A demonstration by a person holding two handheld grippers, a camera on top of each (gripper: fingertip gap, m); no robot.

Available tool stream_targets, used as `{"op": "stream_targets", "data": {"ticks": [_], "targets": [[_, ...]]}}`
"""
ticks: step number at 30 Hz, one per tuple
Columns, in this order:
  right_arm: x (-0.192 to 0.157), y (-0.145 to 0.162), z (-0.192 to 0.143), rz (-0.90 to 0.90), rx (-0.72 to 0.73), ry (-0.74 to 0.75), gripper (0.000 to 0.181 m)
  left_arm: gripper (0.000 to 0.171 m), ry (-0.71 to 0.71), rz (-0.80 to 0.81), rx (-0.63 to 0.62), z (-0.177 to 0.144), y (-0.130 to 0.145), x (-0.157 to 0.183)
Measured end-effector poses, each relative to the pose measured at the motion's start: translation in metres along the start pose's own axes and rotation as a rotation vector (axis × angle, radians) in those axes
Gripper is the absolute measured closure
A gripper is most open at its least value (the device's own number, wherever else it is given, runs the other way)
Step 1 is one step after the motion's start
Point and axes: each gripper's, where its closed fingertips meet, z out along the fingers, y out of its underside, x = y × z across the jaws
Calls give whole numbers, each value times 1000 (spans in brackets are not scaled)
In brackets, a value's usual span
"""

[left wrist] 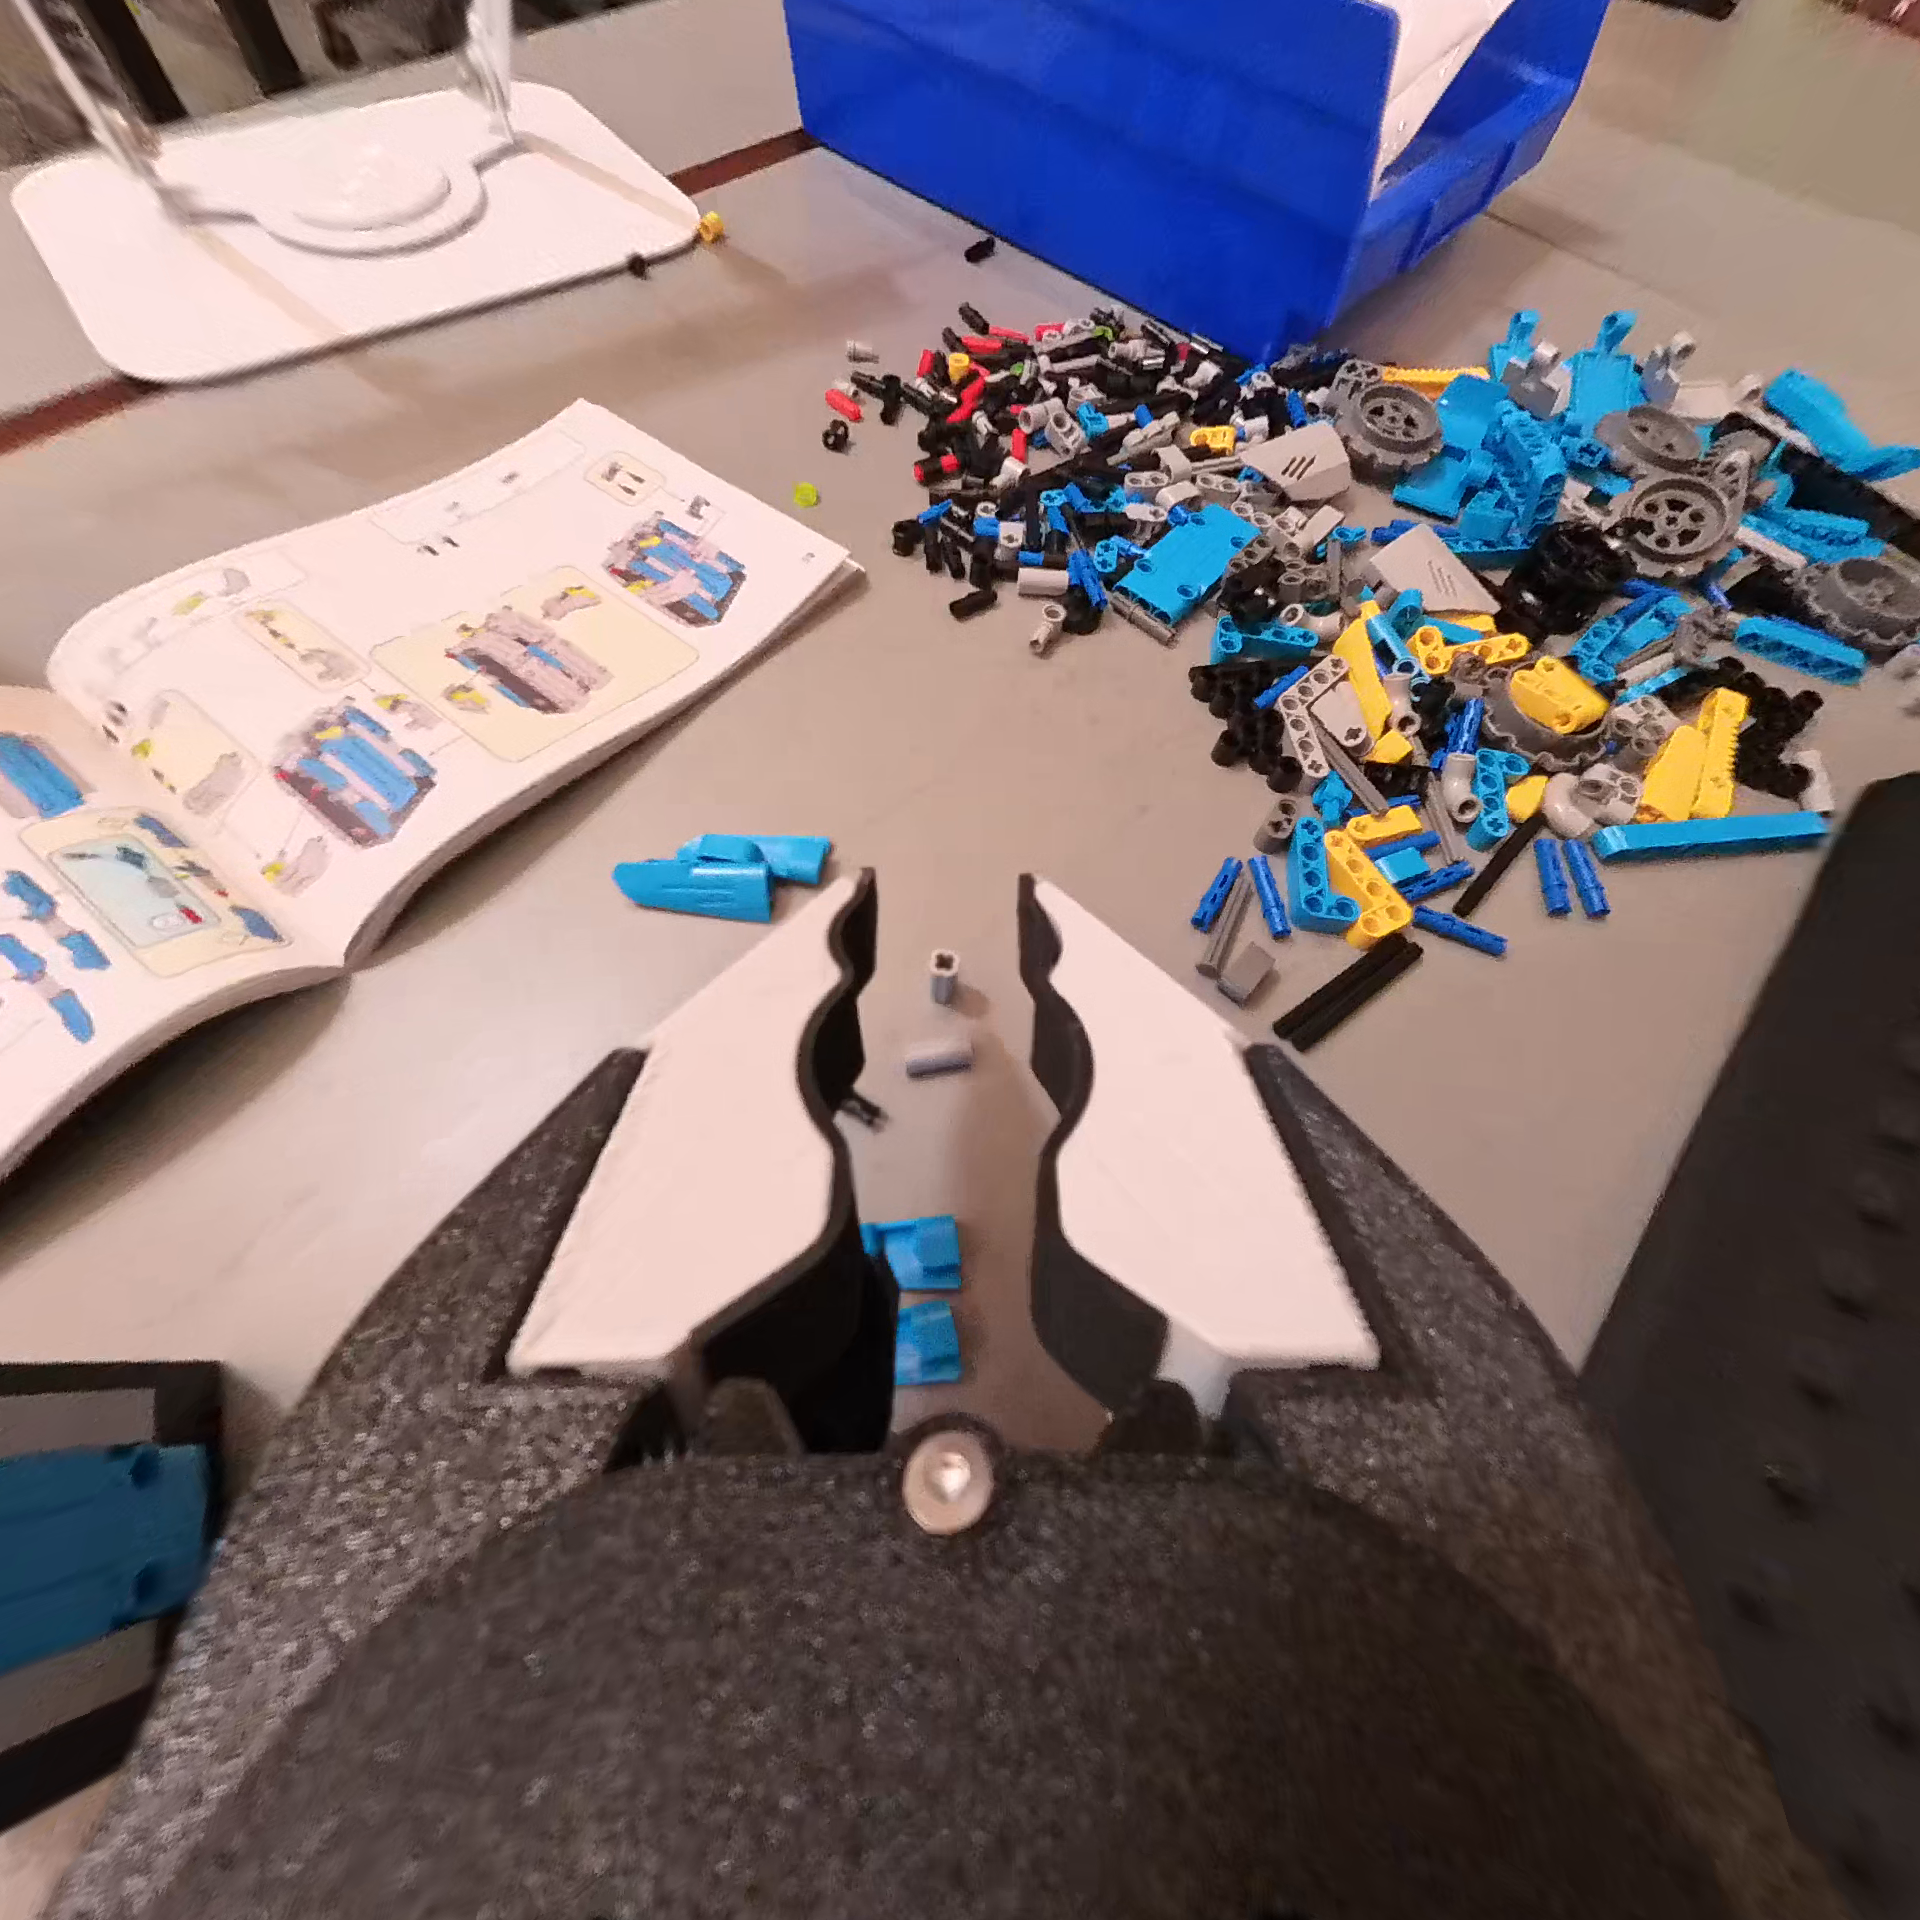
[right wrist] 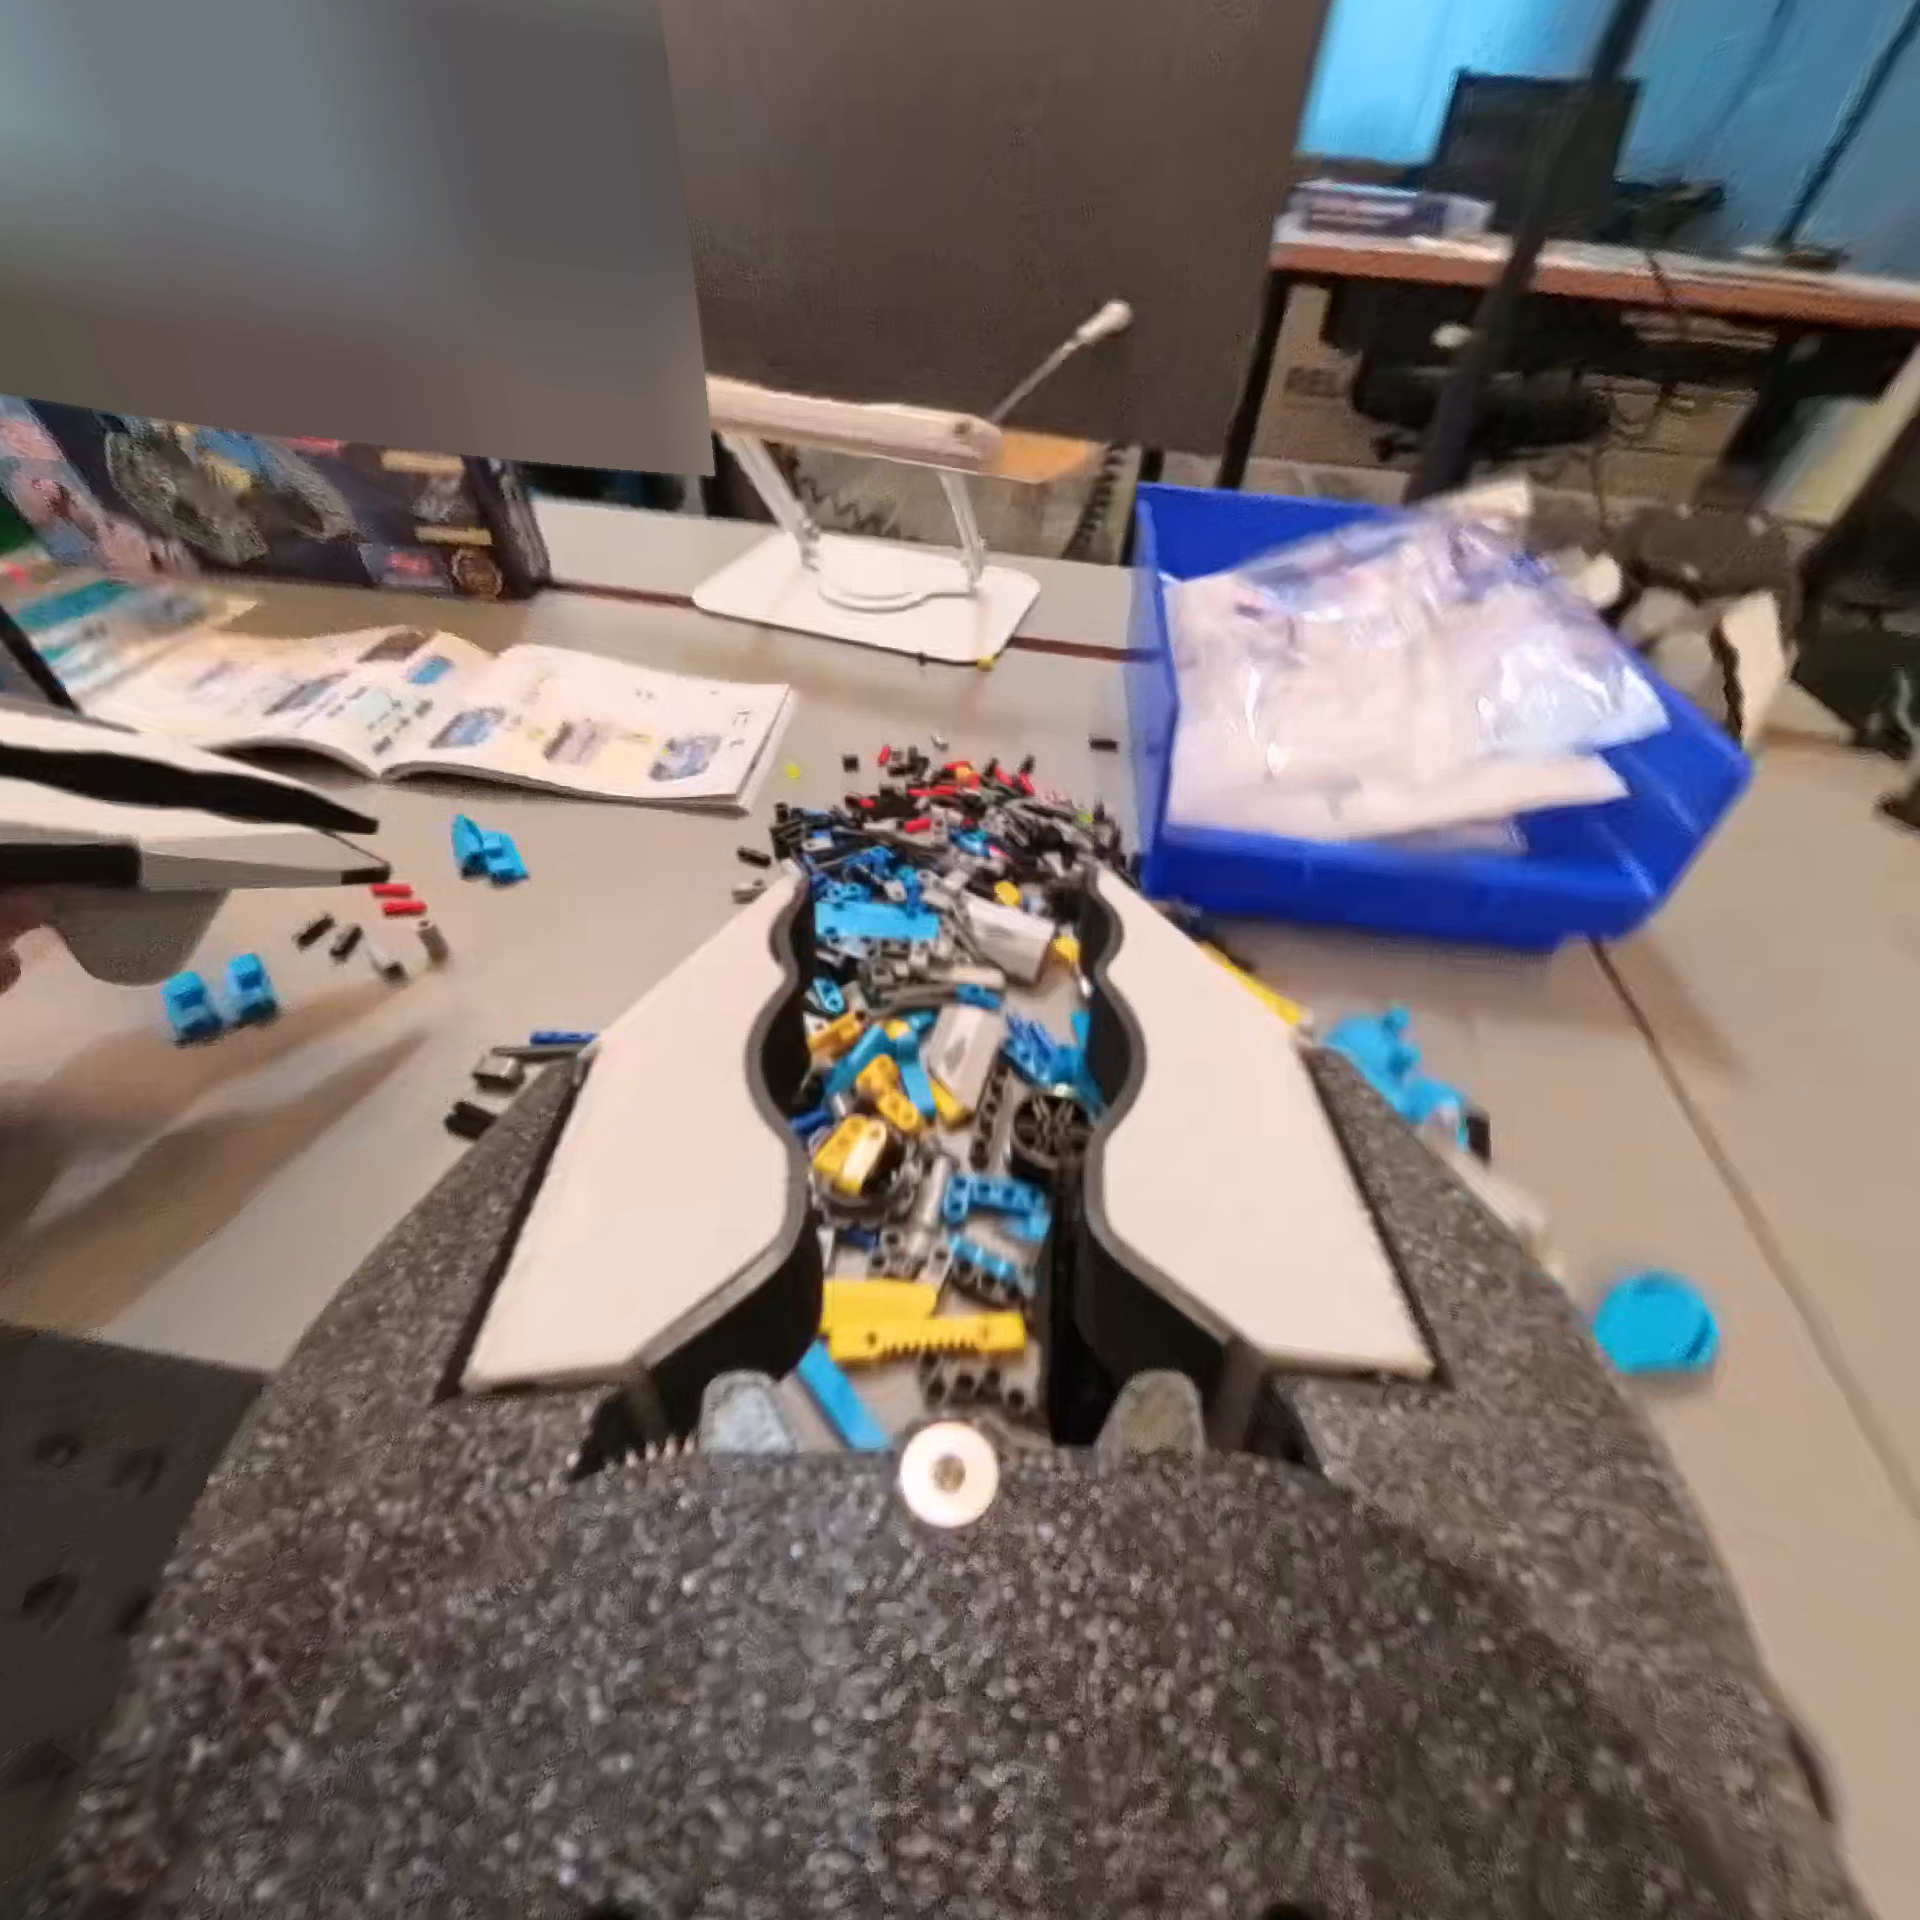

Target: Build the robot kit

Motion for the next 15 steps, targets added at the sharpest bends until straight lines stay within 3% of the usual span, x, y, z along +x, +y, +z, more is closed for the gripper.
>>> {"op": "stream_targets", "data": {"ticks": [5,10,12,15], "targets": [[-9,-34,77,-172,-174,-47,145,145,114,-134,-1,-2,0,8],[-5,24,158,-156,-388,-86,146,145,174,-163,13,-2,-1,12],[-2,51,174,-164,-461,-86,148,145,211,-173,19,-1,-2,17],[5,63,188,-192,-470,-50,149,145,263,-189,20,3,-3,26]]}}
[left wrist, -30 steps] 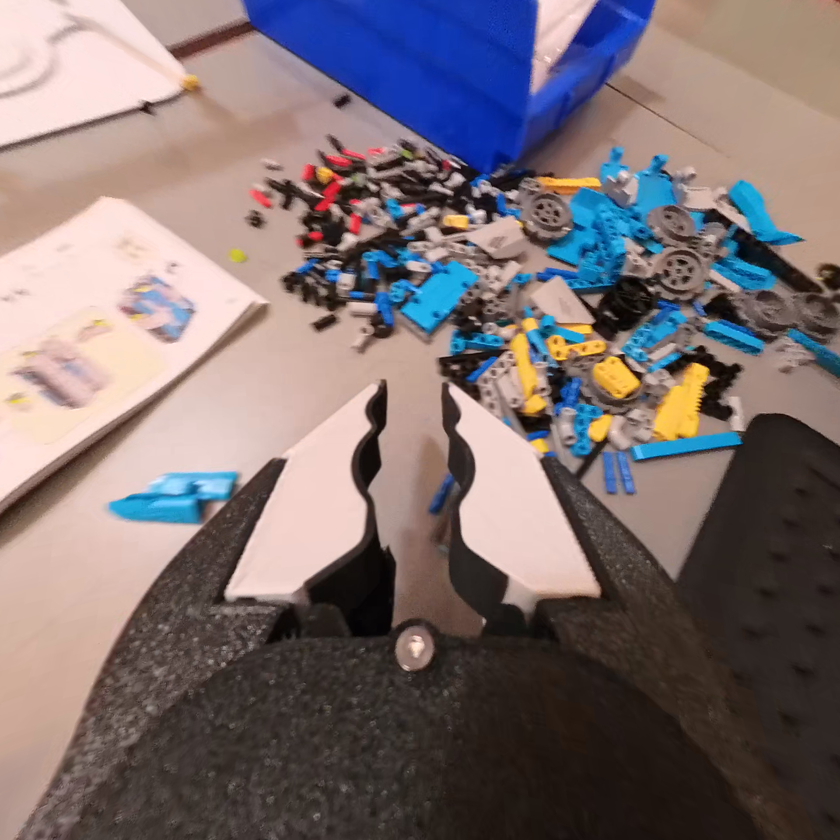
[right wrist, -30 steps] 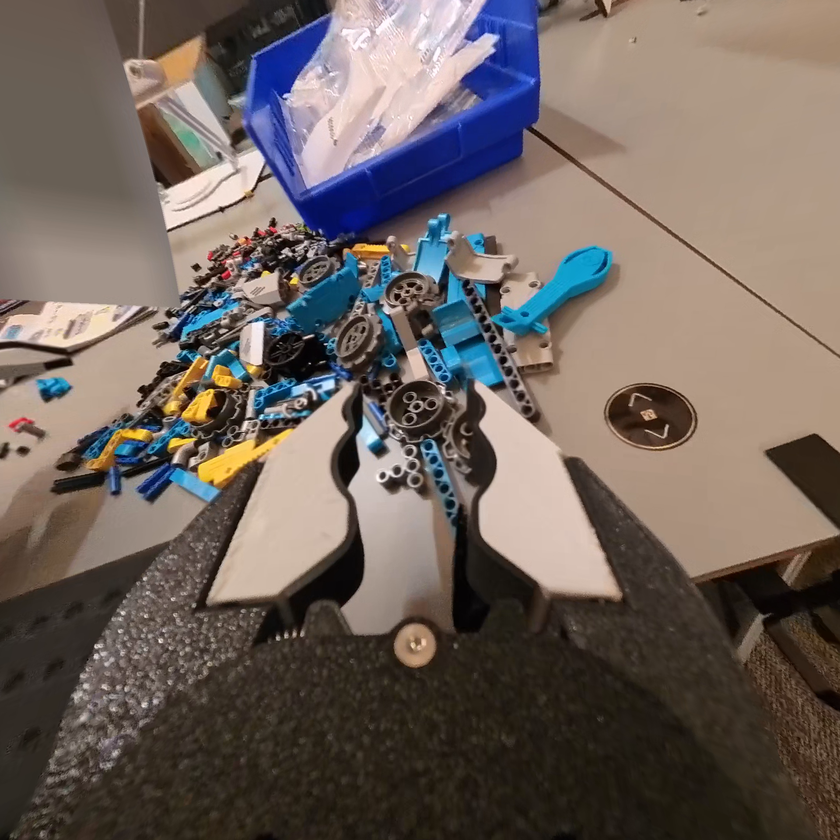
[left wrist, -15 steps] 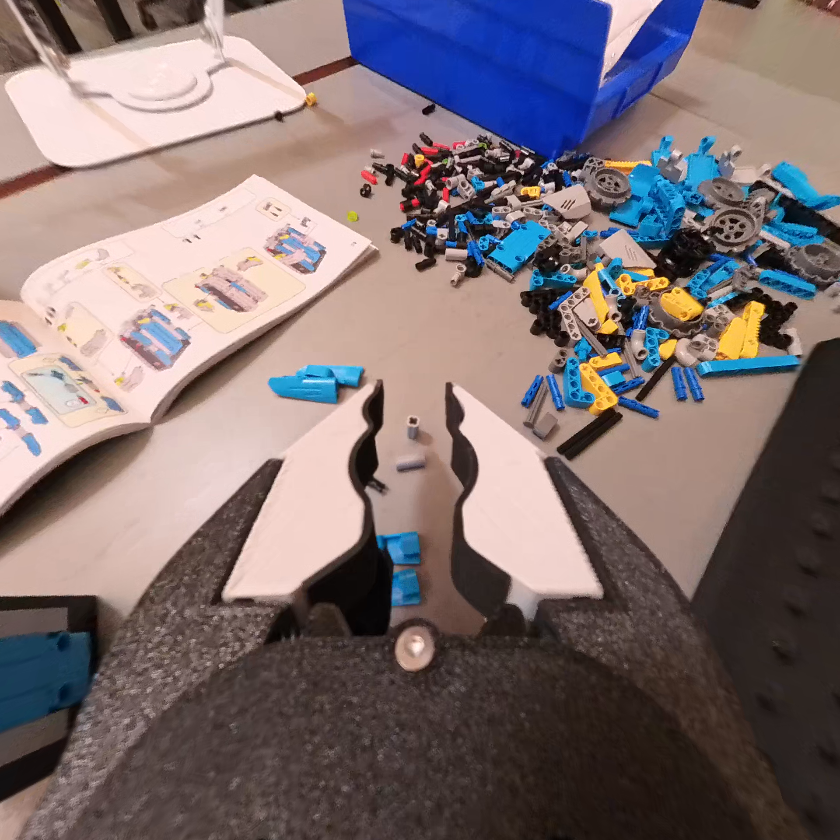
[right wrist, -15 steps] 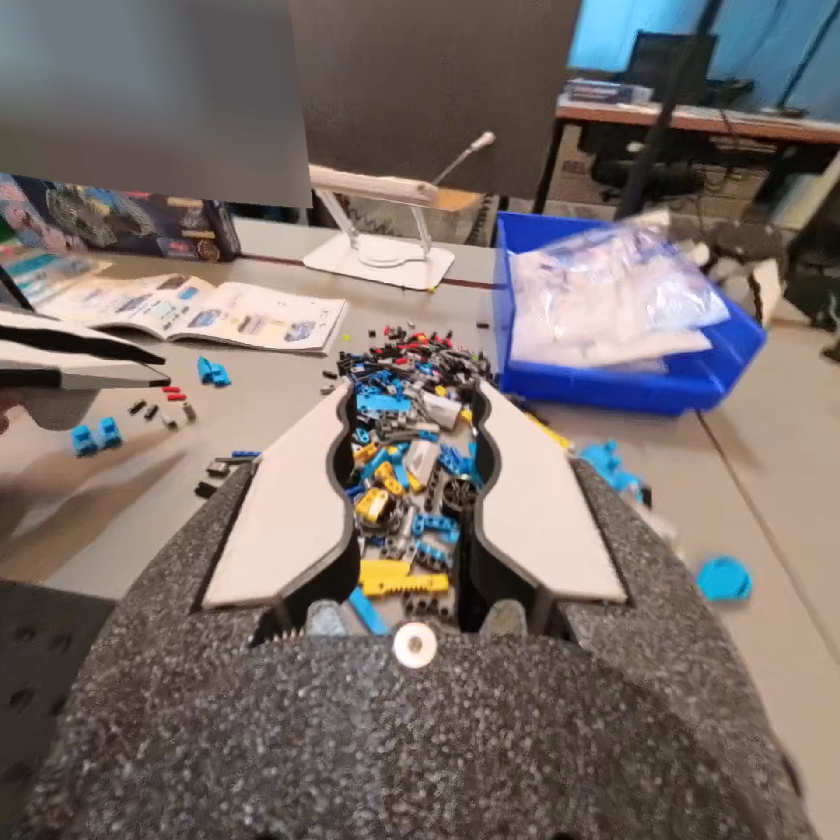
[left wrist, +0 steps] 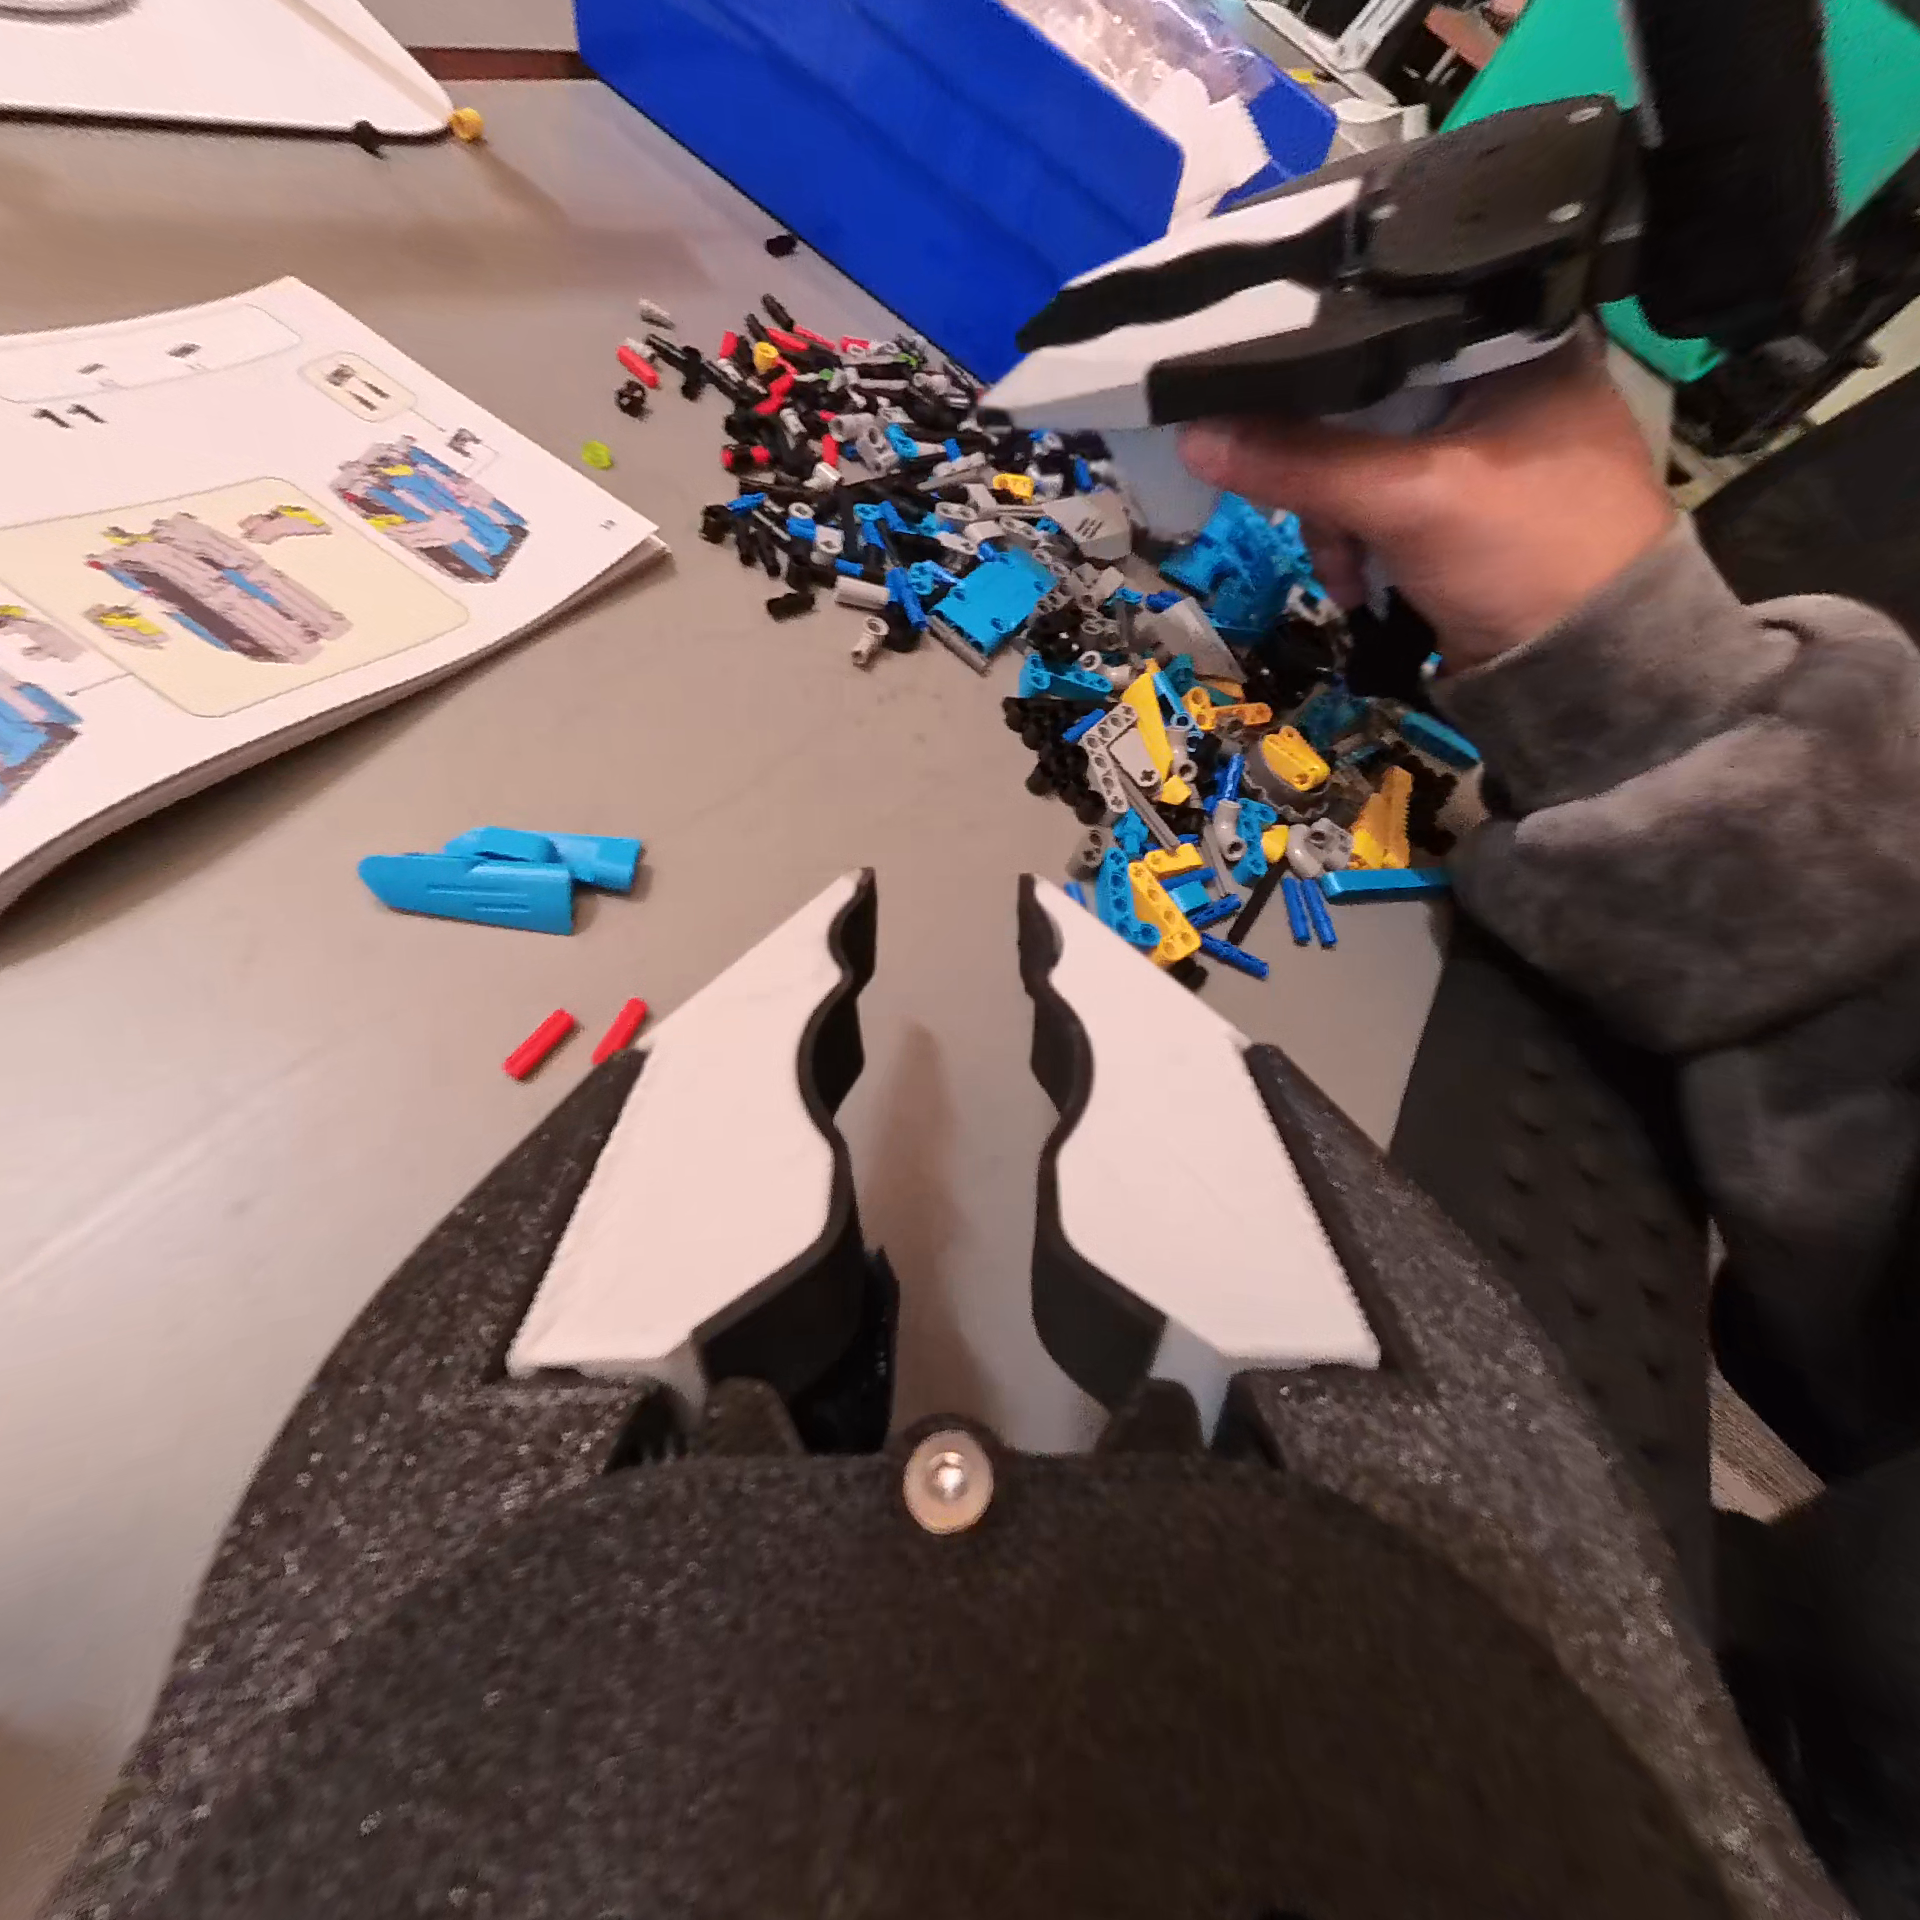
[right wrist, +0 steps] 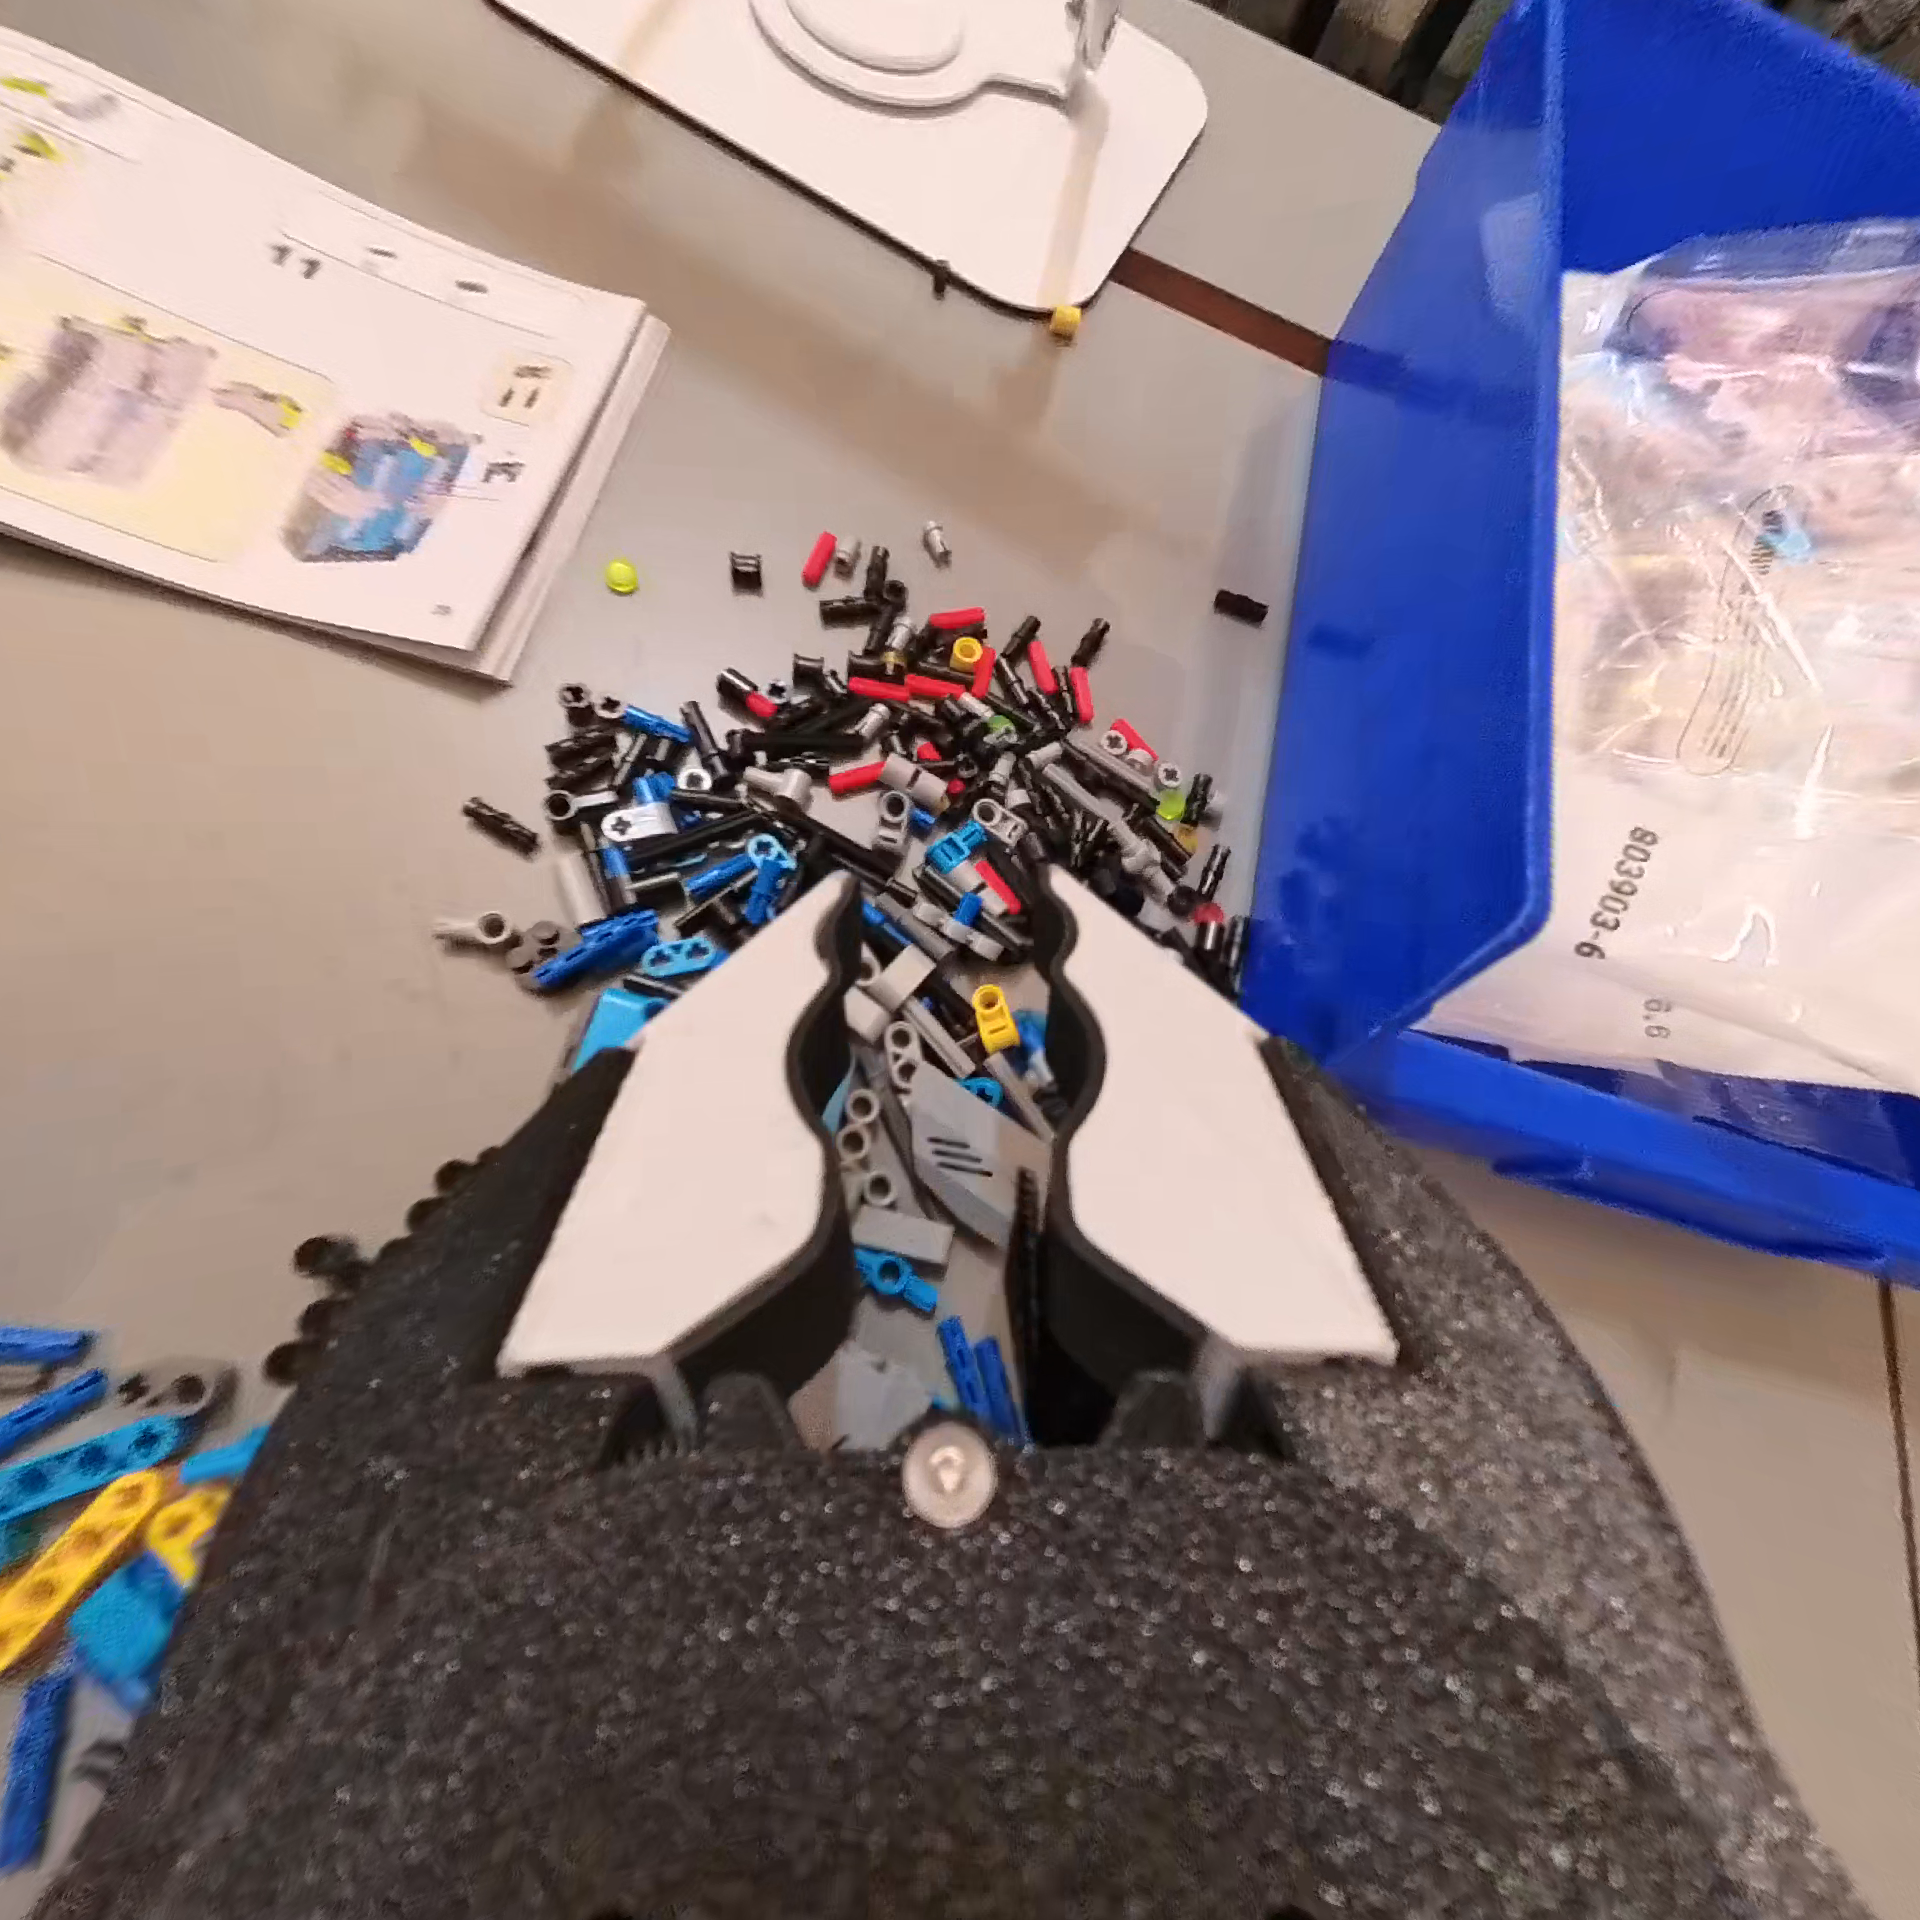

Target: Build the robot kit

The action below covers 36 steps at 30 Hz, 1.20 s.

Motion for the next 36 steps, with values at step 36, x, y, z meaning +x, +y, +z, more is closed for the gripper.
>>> {"op": "stream_targets", "data": {"ticks": [36], "targets": [[-31,26,21,-13,-189,-194,181,145,170,-64,-9,-5,3,9]]}}
